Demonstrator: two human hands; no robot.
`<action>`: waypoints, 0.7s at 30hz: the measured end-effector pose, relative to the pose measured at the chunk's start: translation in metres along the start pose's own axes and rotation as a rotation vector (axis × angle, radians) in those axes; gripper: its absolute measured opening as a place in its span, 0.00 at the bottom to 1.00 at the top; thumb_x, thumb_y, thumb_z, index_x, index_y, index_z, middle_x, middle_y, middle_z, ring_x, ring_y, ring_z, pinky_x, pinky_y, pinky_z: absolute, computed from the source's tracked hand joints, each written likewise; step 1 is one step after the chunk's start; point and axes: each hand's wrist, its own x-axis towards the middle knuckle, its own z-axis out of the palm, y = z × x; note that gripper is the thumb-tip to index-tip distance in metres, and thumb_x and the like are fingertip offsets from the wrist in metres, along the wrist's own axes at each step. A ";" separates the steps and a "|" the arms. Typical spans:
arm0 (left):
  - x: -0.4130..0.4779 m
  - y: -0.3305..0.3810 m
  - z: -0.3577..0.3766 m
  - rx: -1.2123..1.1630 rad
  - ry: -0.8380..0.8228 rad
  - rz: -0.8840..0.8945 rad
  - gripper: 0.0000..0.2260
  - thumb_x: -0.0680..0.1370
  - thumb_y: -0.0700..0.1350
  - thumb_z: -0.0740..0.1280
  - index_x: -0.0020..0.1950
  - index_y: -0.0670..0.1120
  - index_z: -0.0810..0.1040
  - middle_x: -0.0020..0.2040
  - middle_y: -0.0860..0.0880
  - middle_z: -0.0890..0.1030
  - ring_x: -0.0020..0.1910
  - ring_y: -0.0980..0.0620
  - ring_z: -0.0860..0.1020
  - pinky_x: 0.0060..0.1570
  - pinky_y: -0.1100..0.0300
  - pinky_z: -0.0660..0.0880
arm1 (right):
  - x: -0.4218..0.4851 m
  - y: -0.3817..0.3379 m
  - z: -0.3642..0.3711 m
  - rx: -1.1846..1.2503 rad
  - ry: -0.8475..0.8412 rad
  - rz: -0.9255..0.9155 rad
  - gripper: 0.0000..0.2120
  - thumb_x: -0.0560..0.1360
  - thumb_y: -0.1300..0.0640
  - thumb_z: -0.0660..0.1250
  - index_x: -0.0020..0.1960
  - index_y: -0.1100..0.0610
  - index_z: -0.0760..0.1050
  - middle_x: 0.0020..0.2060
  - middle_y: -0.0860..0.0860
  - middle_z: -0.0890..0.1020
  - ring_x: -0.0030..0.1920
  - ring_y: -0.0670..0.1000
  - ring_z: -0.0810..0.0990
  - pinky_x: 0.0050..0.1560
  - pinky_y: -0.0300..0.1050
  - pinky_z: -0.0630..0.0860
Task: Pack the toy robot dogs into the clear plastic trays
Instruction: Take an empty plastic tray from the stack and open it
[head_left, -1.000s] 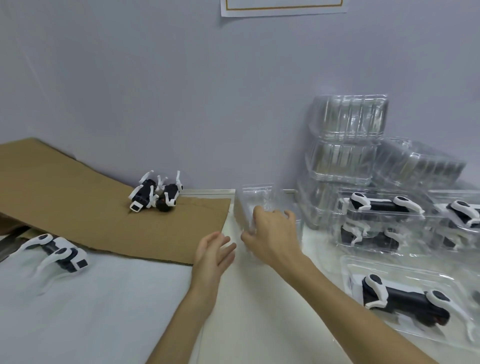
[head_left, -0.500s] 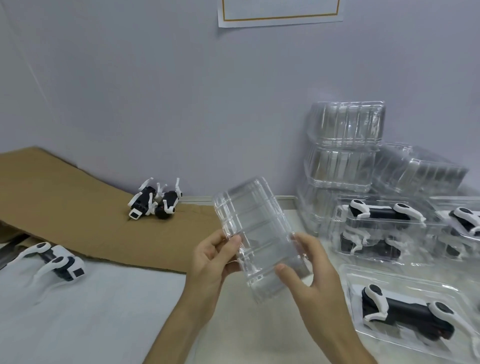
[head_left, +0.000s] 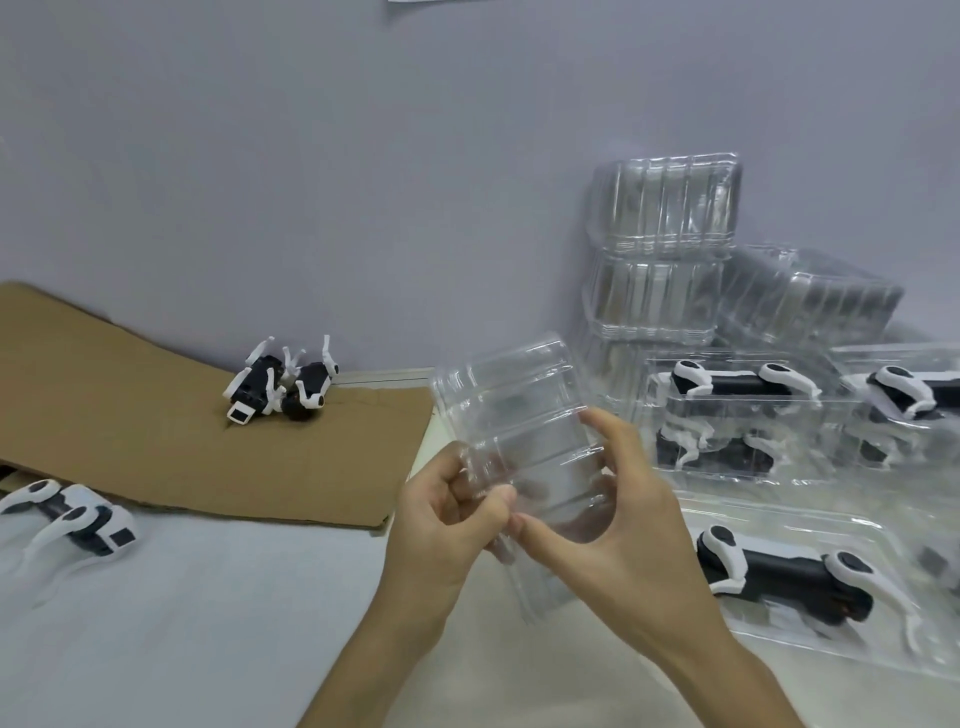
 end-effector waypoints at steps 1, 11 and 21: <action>0.000 0.001 0.000 0.000 -0.005 0.001 0.10 0.69 0.49 0.71 0.49 0.53 0.84 0.39 0.49 0.86 0.34 0.55 0.81 0.31 0.64 0.76 | 0.000 0.000 0.000 0.007 -0.001 -0.009 0.35 0.64 0.42 0.80 0.64 0.33 0.65 0.51 0.34 0.83 0.48 0.40 0.84 0.45 0.30 0.77; -0.003 0.003 0.005 0.075 0.040 0.117 0.03 0.71 0.49 0.70 0.44 0.53 0.82 0.33 0.53 0.82 0.30 0.56 0.79 0.28 0.62 0.74 | -0.002 0.001 0.001 -0.041 0.083 -0.021 0.36 0.60 0.39 0.76 0.66 0.39 0.68 0.49 0.35 0.79 0.42 0.41 0.83 0.39 0.29 0.75; -0.001 0.005 -0.003 0.103 0.043 0.127 0.05 0.76 0.43 0.69 0.51 0.48 0.82 0.40 0.49 0.85 0.36 0.52 0.81 0.35 0.62 0.77 | 0.004 0.009 -0.011 -0.005 0.208 0.017 0.36 0.62 0.49 0.79 0.67 0.40 0.69 0.39 0.45 0.77 0.31 0.50 0.80 0.35 0.40 0.79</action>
